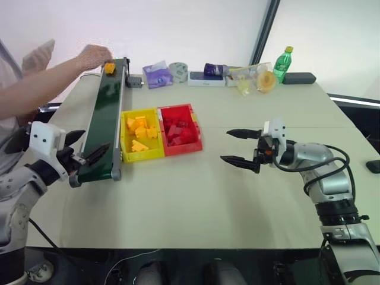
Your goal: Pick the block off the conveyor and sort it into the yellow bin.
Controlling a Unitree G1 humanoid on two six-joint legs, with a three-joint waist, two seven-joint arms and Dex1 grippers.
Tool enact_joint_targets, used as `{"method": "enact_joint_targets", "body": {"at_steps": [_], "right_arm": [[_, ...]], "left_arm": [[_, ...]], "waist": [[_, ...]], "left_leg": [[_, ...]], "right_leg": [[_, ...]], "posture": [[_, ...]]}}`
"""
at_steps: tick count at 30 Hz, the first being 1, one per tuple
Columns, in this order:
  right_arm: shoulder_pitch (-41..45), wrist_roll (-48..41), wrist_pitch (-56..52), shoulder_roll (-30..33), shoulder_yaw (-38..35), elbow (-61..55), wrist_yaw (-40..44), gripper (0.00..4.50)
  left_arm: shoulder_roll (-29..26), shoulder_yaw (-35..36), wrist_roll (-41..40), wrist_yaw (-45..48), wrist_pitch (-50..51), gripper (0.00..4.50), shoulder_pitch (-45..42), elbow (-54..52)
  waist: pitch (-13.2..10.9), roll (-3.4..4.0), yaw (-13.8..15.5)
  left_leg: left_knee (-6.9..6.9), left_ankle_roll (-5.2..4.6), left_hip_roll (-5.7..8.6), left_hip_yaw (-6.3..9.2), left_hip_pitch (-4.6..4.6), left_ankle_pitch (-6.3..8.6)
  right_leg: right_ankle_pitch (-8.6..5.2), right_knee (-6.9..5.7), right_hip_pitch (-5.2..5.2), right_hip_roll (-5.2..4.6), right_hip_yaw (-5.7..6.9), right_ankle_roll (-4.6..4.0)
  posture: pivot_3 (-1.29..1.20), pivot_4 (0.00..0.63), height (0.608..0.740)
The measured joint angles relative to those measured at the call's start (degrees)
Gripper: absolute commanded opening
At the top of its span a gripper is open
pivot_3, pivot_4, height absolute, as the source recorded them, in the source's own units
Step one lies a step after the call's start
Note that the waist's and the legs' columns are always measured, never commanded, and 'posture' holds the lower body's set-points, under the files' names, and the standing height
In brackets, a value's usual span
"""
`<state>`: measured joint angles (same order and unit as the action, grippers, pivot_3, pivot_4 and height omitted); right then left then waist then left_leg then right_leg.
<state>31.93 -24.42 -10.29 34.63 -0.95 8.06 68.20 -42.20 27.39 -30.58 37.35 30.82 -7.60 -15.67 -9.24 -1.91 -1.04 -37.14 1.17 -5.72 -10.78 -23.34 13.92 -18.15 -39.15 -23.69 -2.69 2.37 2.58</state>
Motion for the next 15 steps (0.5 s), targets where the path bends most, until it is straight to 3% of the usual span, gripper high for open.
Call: {"method": "enact_joint_targets", "body": {"at_steps": [15], "right_arm": [[-0.1, 0.0, 0.0, -0.1, 0.0, -0.1, -0.1, 4.5]], "left_arm": [[-0.1, 0.5, -2.6, 0.6, -0.3, 4.42, -0.9, -0.7]], "waist": [[0.0, 0.0, 0.0]], "left_leg": [[0.0, 0.0, 0.0, 0.0, 0.0, 0.0]], "right_leg": [[0.0, 0.0, 0.0, 0.01, 0.0, 0.0]], "posture": [[0.0, 0.15, 0.74]]}}
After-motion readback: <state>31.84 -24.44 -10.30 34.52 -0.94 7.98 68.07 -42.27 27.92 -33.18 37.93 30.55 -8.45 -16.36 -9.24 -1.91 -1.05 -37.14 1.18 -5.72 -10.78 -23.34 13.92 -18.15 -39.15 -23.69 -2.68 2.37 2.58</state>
